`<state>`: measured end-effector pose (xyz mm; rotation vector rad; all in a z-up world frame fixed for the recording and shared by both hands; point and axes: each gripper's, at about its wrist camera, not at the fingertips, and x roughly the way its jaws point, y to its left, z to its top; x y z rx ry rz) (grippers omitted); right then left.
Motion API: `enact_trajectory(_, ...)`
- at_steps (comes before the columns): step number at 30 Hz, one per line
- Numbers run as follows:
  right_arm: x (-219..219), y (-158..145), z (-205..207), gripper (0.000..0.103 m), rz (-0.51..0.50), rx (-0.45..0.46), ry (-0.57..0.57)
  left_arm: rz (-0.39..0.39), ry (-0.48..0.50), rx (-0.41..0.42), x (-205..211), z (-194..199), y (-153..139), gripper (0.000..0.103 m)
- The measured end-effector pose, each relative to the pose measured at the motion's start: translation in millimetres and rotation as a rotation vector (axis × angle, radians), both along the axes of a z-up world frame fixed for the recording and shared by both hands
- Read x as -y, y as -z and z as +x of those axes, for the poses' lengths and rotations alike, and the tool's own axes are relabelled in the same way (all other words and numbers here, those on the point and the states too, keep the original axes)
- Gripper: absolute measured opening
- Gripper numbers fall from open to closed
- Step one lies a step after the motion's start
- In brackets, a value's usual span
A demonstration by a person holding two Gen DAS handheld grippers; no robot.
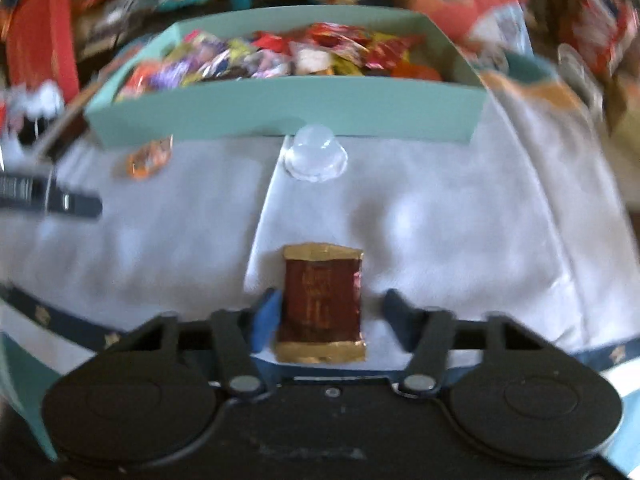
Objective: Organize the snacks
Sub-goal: 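Grasp the brown chocolate pack with the right gripper while the left grasps the orange round candy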
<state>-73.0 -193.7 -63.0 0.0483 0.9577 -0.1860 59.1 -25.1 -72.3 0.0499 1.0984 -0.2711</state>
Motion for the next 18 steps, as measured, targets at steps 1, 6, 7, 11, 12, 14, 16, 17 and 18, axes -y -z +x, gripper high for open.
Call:
enact_trajectory(1,-4,-1,0,0.036,-0.010,0.000,-0.017,0.001,0.001,0.000,1,1,0,0.103)
enact_trajectory(6,10,-12,4,0.036,0.077,0.033,0.033,0.028,0.016,0.010,7,11,2,0.103)
enact_trajectory(7,15,-14,5,0.036,0.102,0.047,0.046,0.033,0.020,0.011,8,13,3,0.103)
enact_trajectory(11,33,-26,11,0.036,0.184,0.091,0.084,0.060,0.051,0.023,19,26,9,0.103)
enact_trajectory(12,36,-28,12,0.036,0.200,0.098,0.091,0.066,0.060,0.030,22,29,9,0.103)
enact_trajectory(14,41,-30,13,0.036,0.229,0.108,0.102,0.075,0.085,0.050,29,33,8,0.103)
enact_trajectory(16,47,-31,15,0.036,0.255,0.115,0.113,0.086,0.117,0.070,37,36,7,0.102)
enact_trajectory(17,50,-31,17,0.036,0.264,0.117,0.119,0.089,0.137,0.077,41,38,7,0.099)
enact_trajectory(18,54,-30,20,0.036,0.272,0.118,0.124,0.090,0.150,0.080,44,40,8,0.094)
